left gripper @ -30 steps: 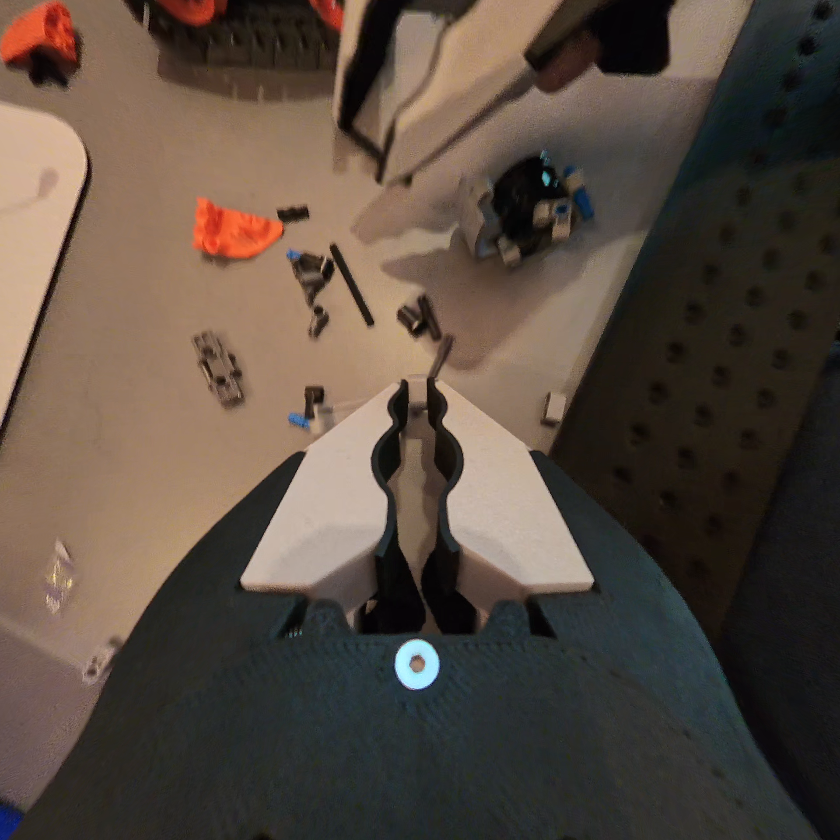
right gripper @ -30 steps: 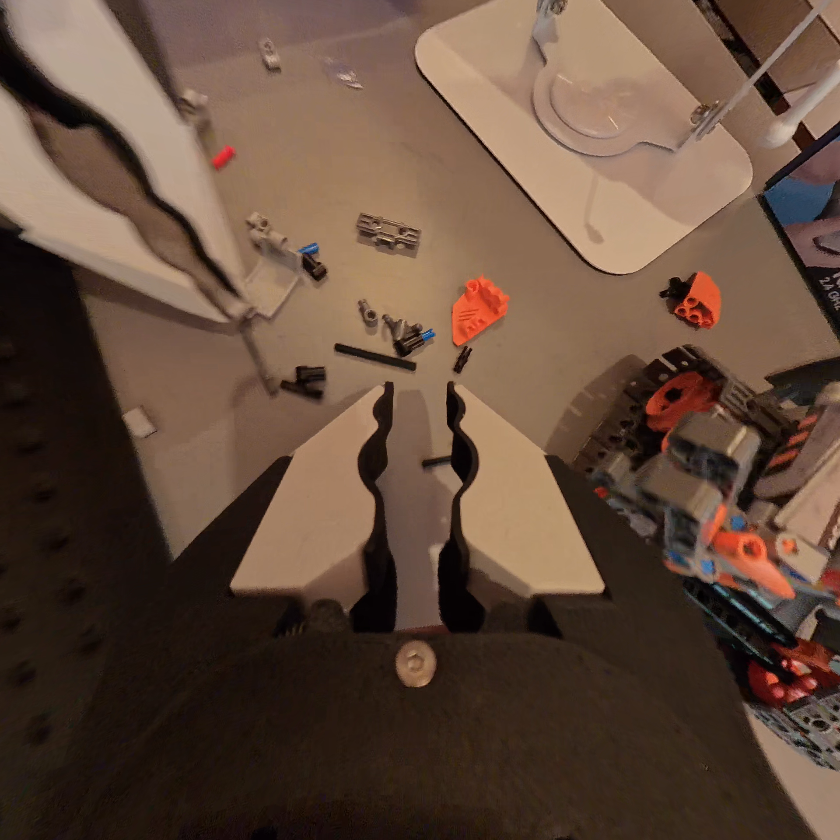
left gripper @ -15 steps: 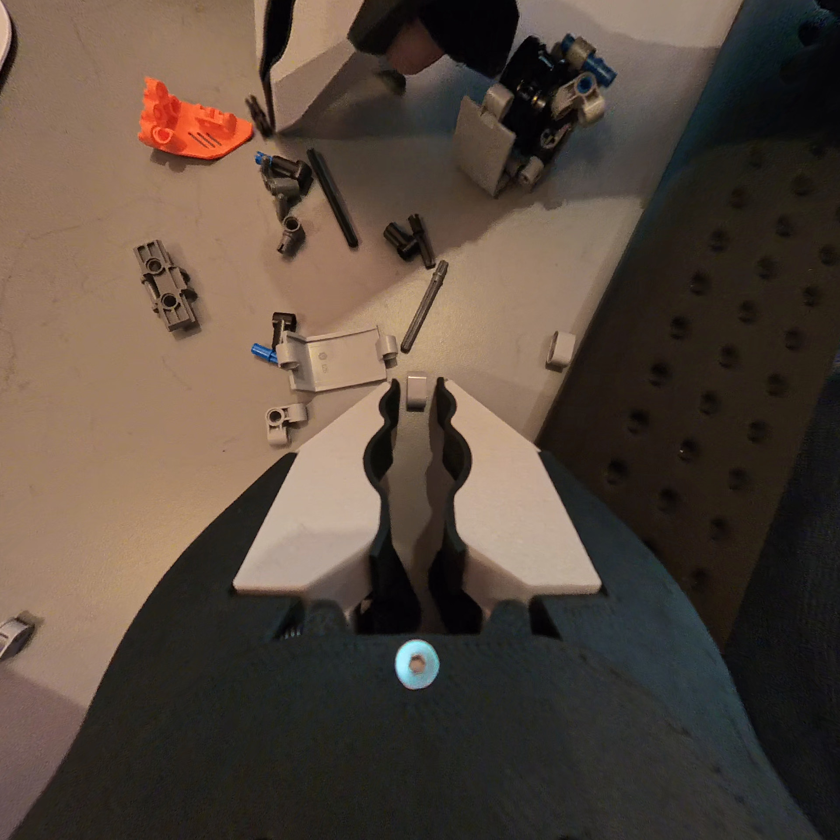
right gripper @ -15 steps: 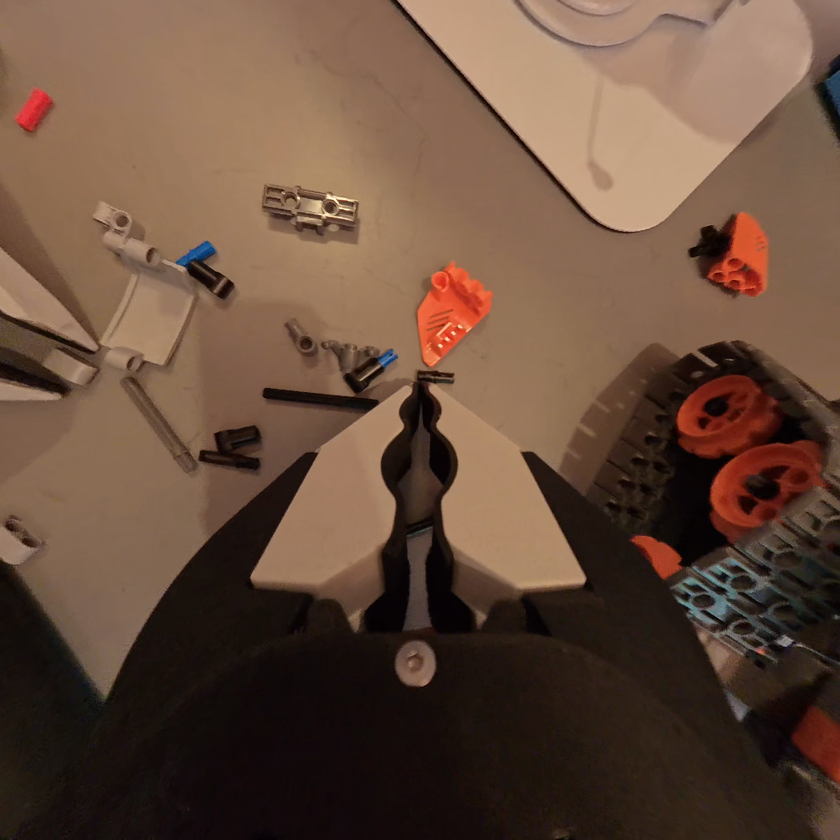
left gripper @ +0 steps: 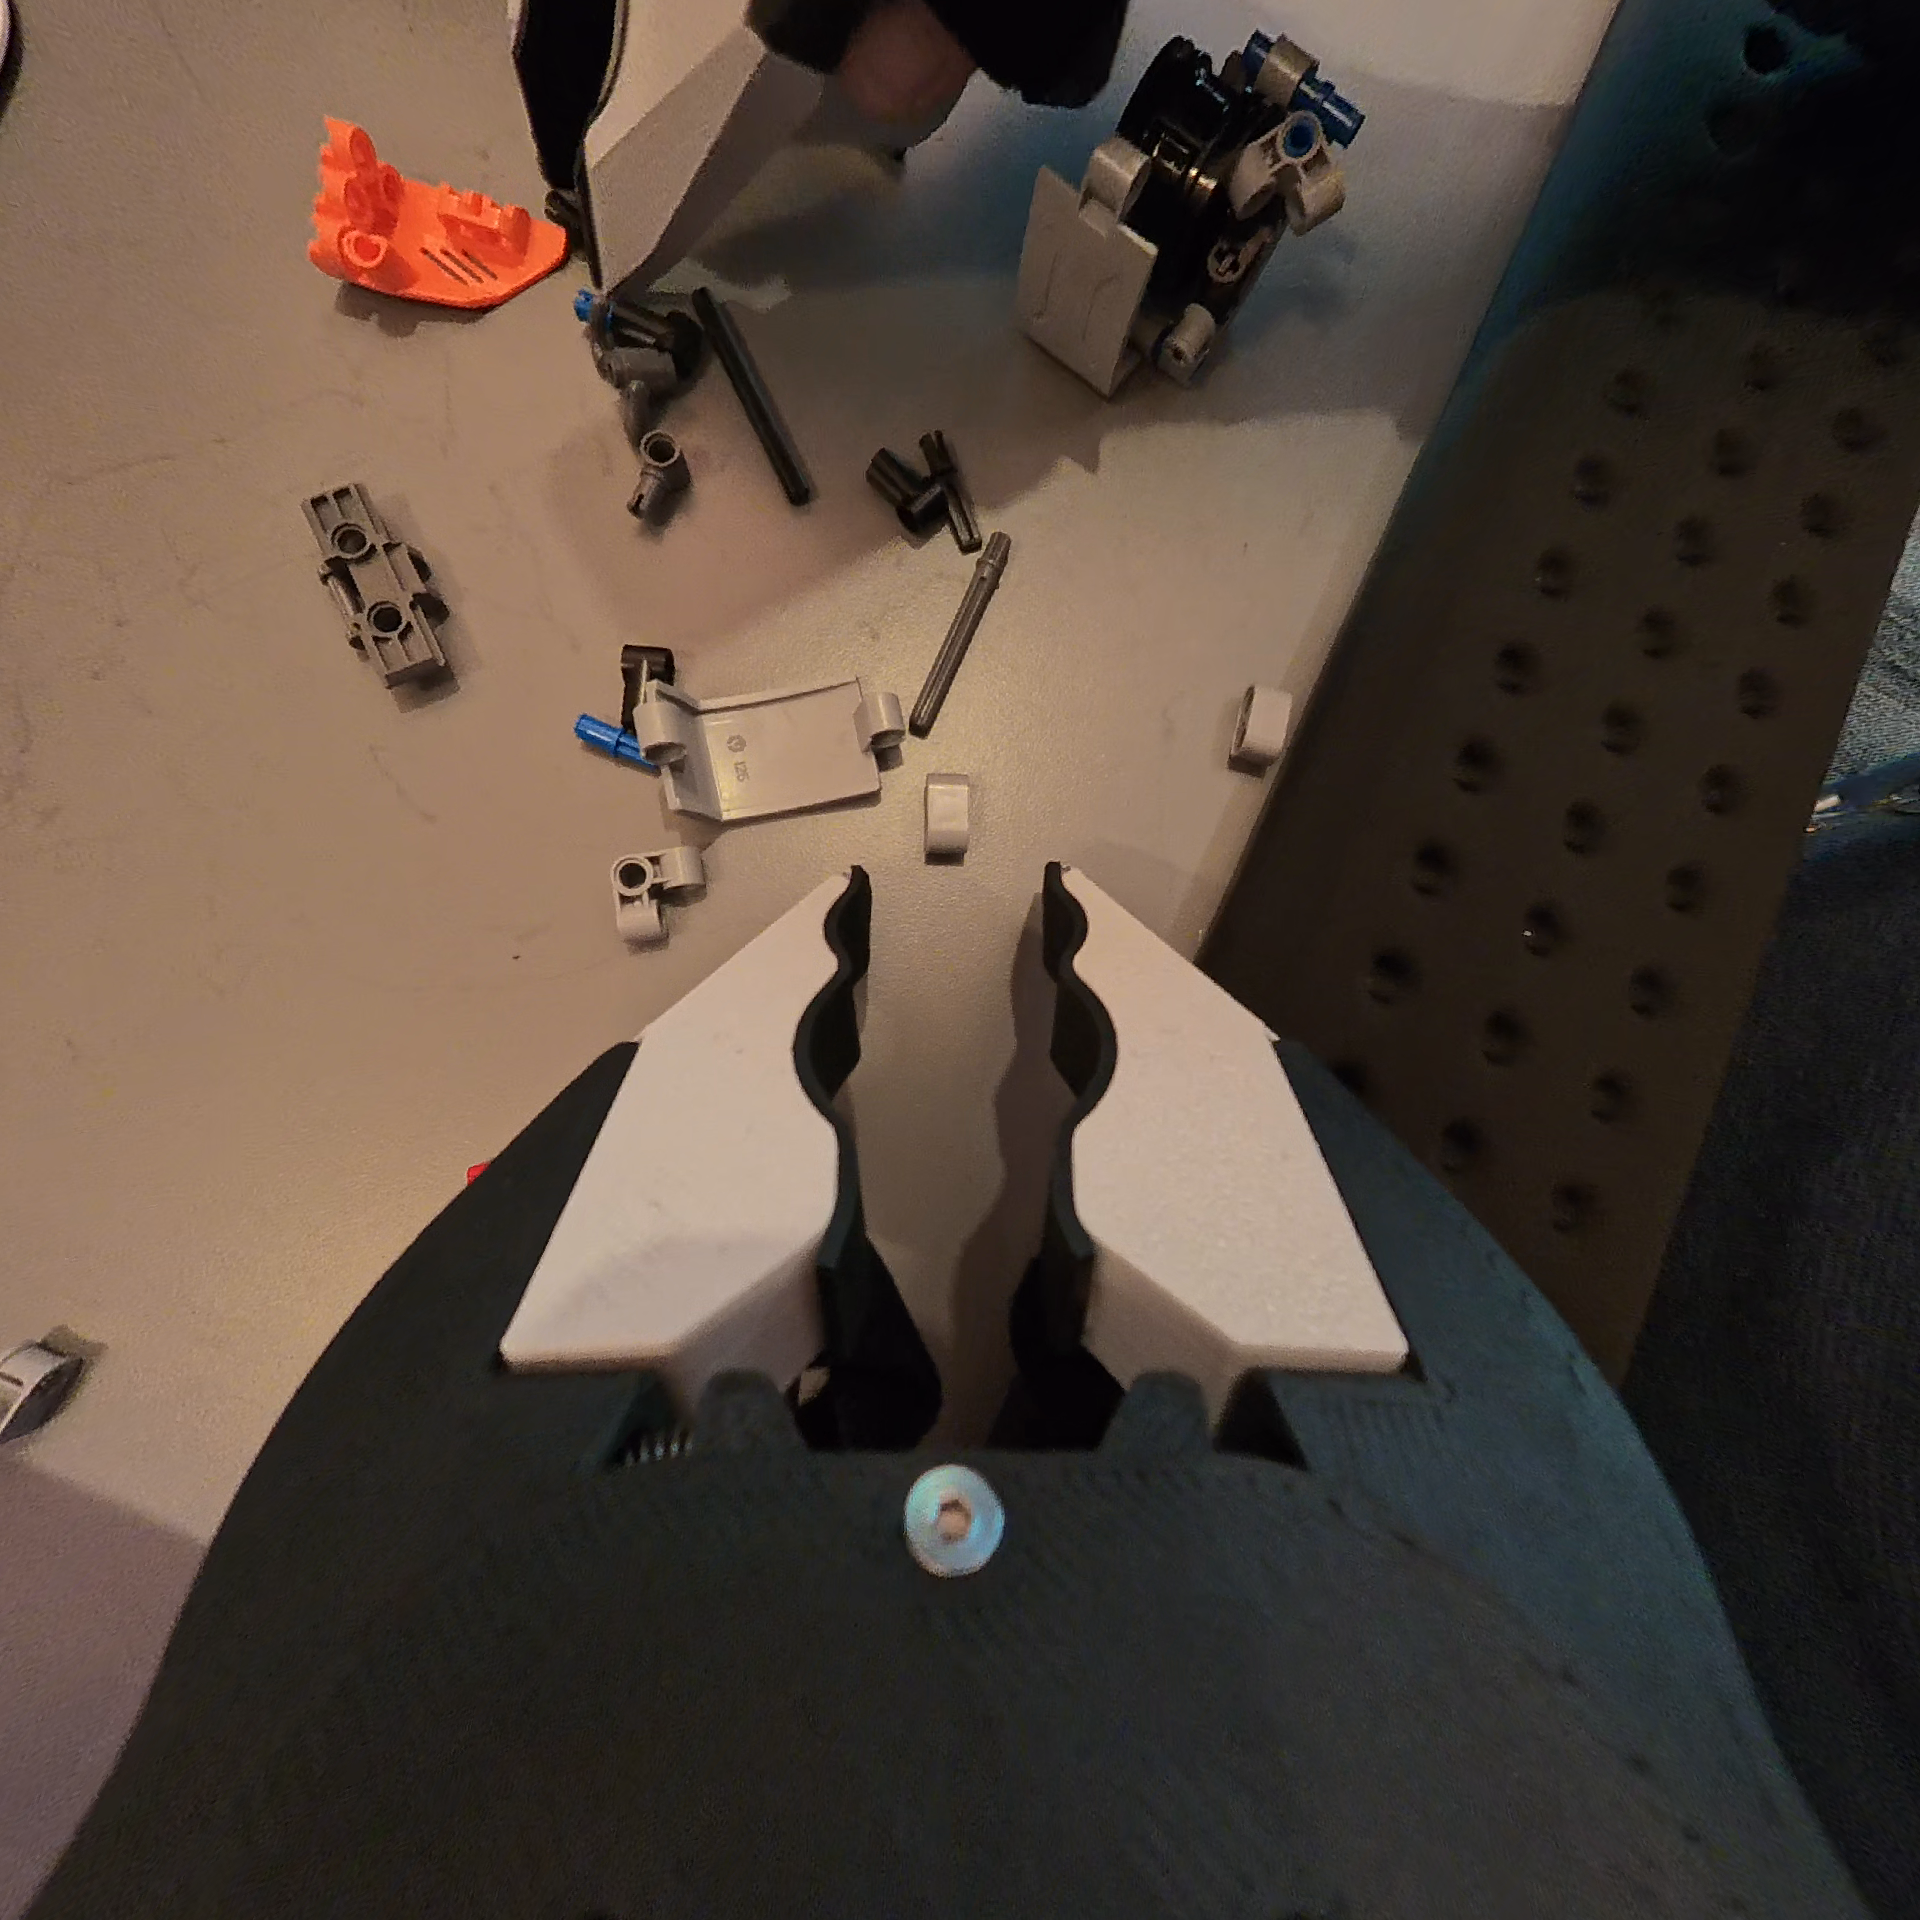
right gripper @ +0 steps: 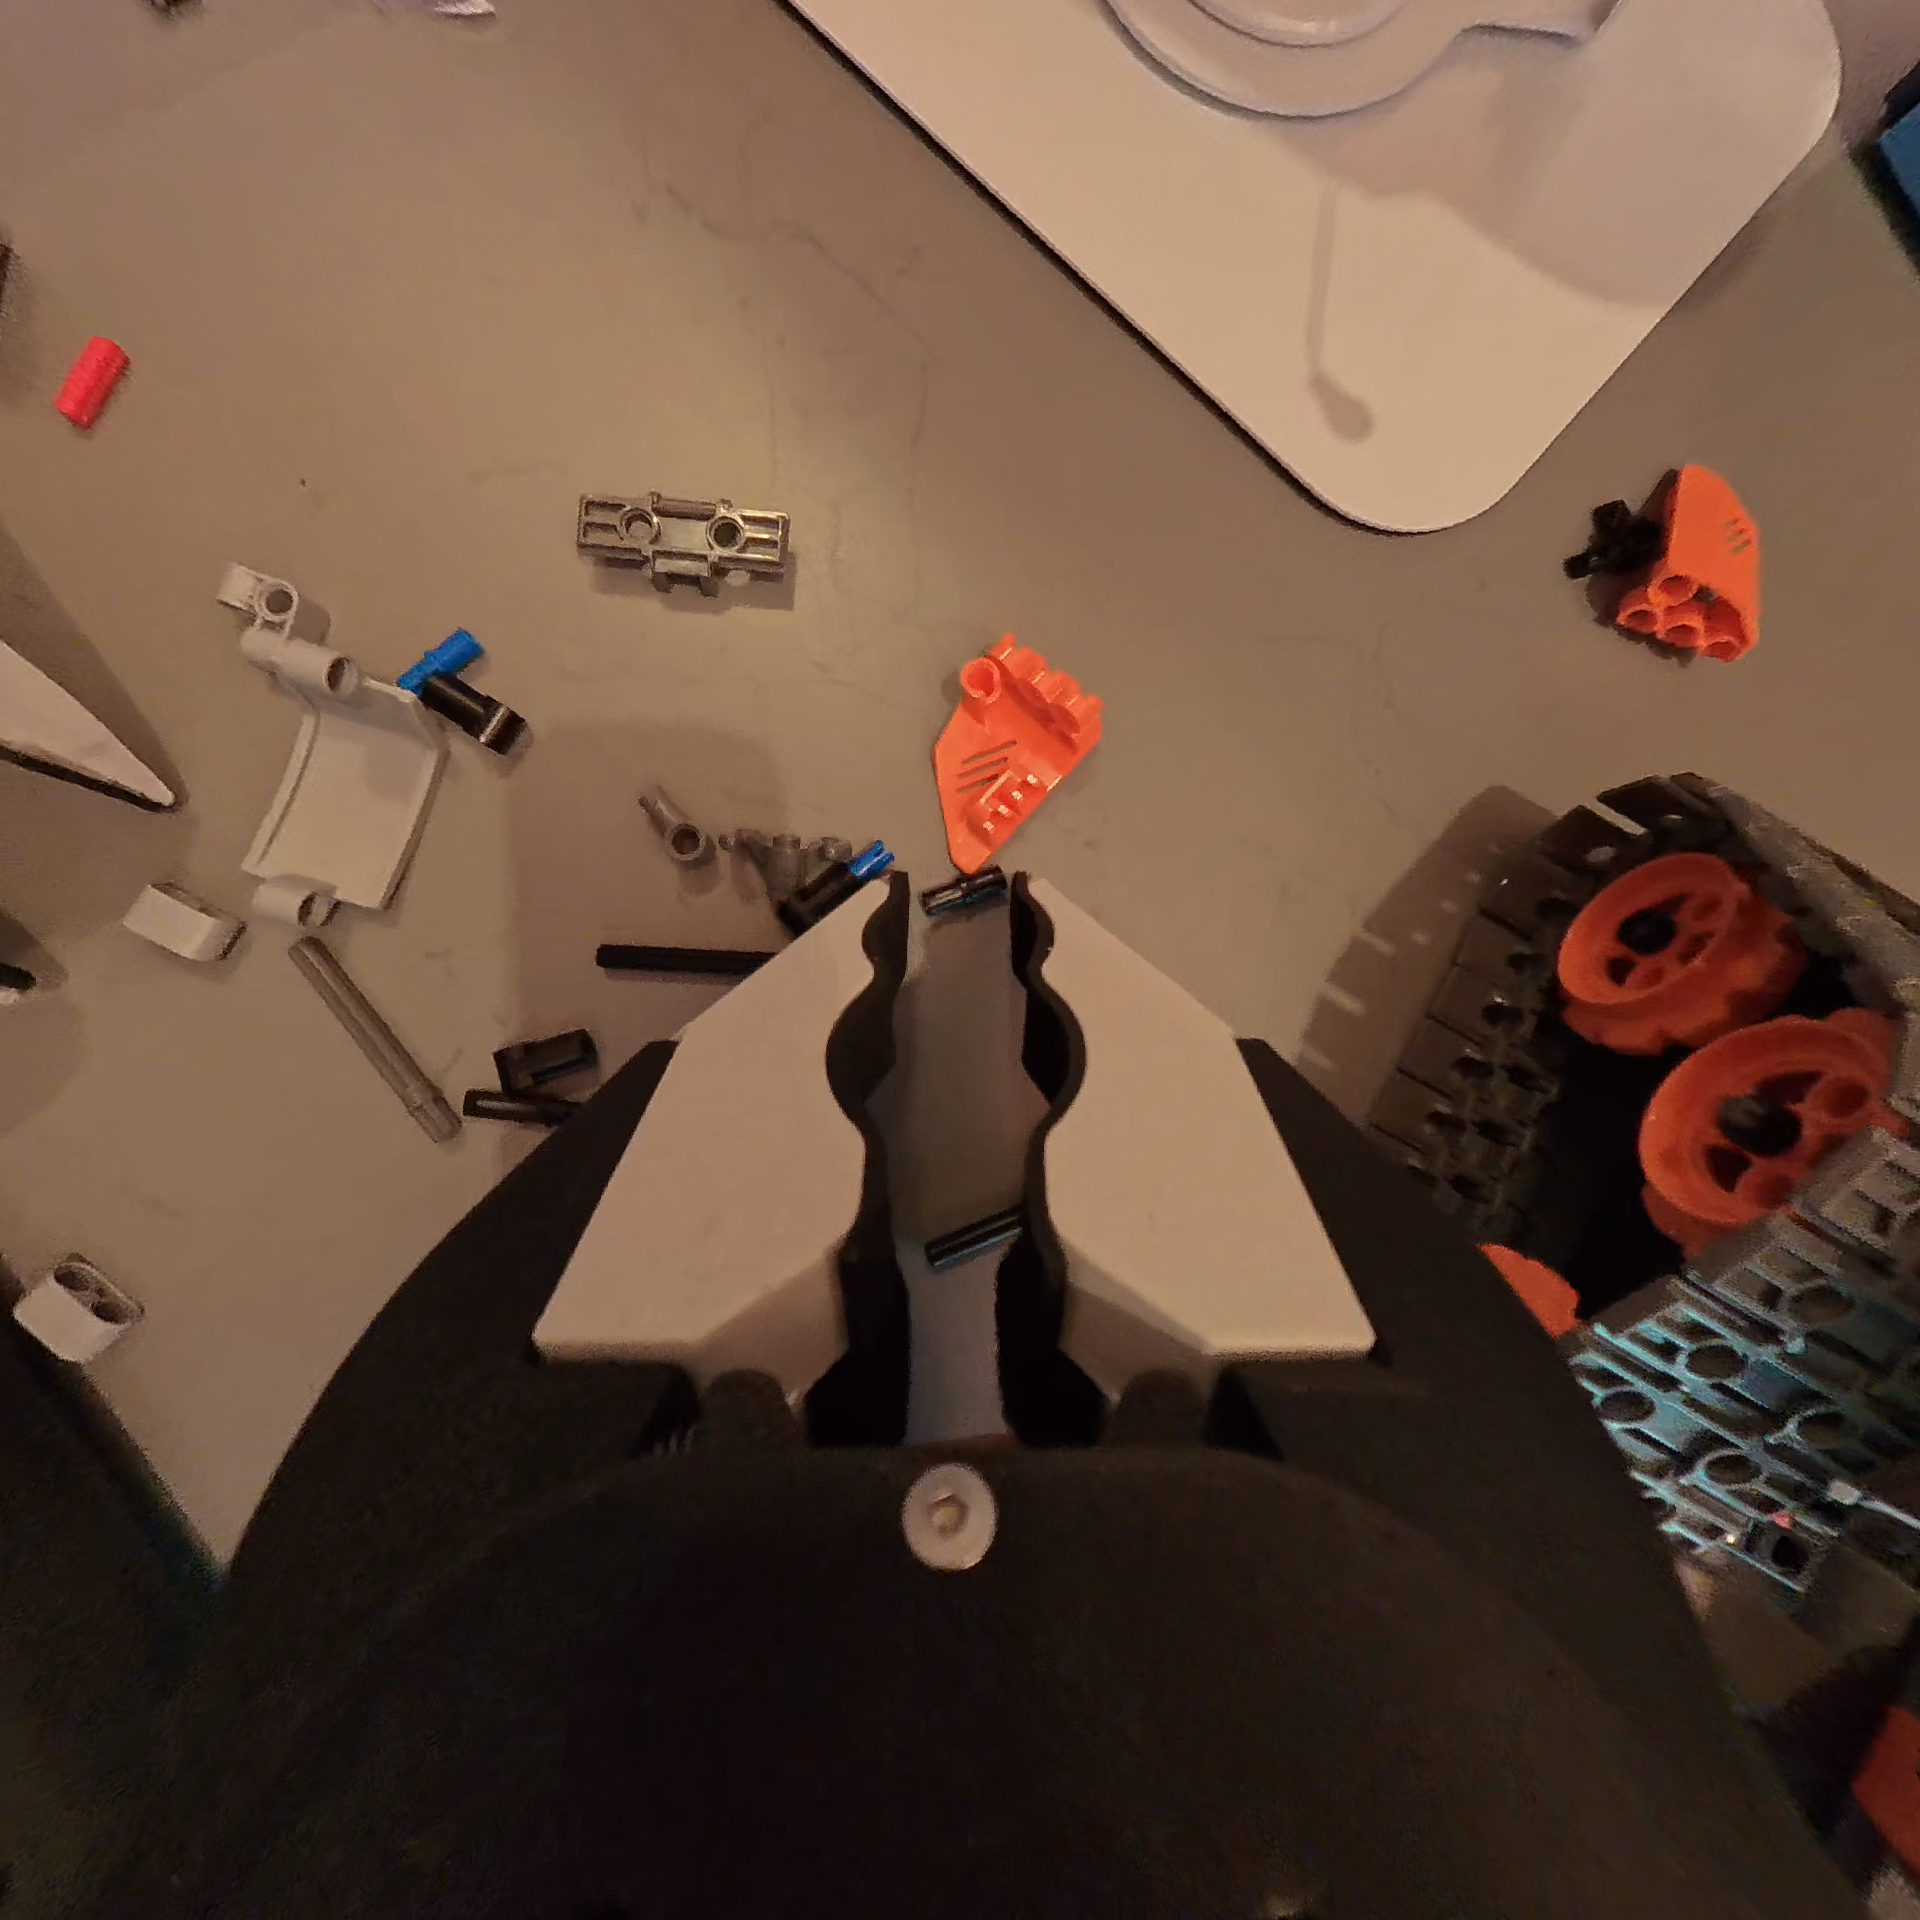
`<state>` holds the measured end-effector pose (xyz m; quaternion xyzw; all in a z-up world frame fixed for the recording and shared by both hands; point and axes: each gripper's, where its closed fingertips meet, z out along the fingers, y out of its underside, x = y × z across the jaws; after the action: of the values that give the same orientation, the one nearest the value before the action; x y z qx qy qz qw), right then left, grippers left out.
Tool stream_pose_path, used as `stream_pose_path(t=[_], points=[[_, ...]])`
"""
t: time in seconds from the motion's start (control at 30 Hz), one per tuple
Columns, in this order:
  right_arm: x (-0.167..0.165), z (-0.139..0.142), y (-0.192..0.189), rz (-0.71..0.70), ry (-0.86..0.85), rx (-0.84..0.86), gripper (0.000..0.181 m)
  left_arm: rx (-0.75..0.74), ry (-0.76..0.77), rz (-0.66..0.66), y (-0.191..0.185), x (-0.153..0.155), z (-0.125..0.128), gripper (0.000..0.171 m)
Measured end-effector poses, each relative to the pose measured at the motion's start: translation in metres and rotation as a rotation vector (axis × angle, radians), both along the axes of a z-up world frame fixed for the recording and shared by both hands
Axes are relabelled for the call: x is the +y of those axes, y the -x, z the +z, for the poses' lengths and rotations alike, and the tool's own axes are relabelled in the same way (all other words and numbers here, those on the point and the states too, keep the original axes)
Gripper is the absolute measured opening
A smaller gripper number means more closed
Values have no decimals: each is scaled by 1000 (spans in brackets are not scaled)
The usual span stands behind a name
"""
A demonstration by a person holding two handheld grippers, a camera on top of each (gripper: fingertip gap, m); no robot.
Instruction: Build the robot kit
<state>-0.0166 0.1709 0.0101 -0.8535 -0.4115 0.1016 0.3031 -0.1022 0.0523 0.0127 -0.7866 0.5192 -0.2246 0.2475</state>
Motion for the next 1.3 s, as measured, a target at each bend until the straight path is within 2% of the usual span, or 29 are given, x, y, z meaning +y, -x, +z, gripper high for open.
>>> stream_pose_path(t=[0.3,0.53,0.7,0.87,1.0,1.3], points=[[-3,-1,1,52,-9,-3,2,-11,4,0,0,1,0,31],[-12,1,-10,72,-26,-27,20,-16,5,1,0,3,0,31],[-13,-1,-7,76,-21,-2,3,-10,3,-1,-1,5,-2,31],[-12,-1,-5,71,-22,13,3,-15,3,-3,-4,7,-2,30],[-11,1,-4,68,-23,17,14,-13,0,-2,-4,7,-2,31],[-11,-1,0,74,-12,36,2,-14,2,-1,-4,7,-2,31]])
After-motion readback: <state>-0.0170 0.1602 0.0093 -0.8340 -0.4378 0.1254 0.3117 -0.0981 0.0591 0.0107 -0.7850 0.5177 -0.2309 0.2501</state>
